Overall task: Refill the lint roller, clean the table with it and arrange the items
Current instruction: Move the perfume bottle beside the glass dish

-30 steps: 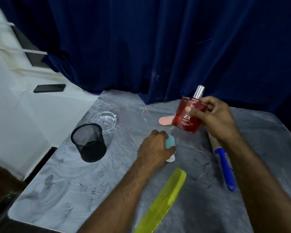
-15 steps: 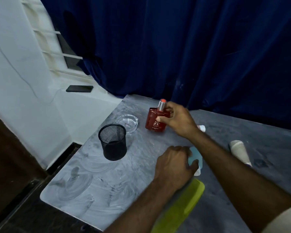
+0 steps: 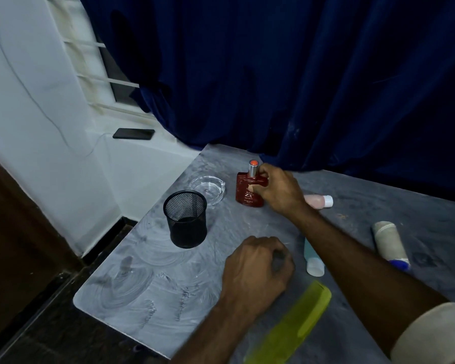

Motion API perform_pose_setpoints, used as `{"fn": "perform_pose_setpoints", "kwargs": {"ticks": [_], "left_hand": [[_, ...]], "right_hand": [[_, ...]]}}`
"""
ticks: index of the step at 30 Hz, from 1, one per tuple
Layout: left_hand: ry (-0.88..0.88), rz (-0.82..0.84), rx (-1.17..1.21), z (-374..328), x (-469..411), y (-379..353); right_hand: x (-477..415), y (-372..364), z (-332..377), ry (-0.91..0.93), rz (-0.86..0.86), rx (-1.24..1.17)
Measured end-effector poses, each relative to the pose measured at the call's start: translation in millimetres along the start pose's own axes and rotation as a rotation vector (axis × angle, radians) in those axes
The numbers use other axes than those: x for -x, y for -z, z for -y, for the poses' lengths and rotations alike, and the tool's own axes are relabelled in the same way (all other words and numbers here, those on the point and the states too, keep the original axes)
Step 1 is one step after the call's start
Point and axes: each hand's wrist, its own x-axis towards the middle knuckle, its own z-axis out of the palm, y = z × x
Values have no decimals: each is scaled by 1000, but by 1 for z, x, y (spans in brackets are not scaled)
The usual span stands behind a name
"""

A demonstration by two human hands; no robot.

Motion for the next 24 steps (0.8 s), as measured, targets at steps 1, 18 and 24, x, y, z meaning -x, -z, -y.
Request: {"fn": "perform_pose_setpoints", "kwargs": {"ticks": [1,18,24], "left_hand": [[4,-3,1,0,0,0],[44,-14,35,4,1,2],[142,76,157,-8,-30,-3]], "right_hand": [[0,-1,-1,2,-8,8],[18,27,-8,-101,-75,-122],[81,81,-48,-288,-299,73]]}}
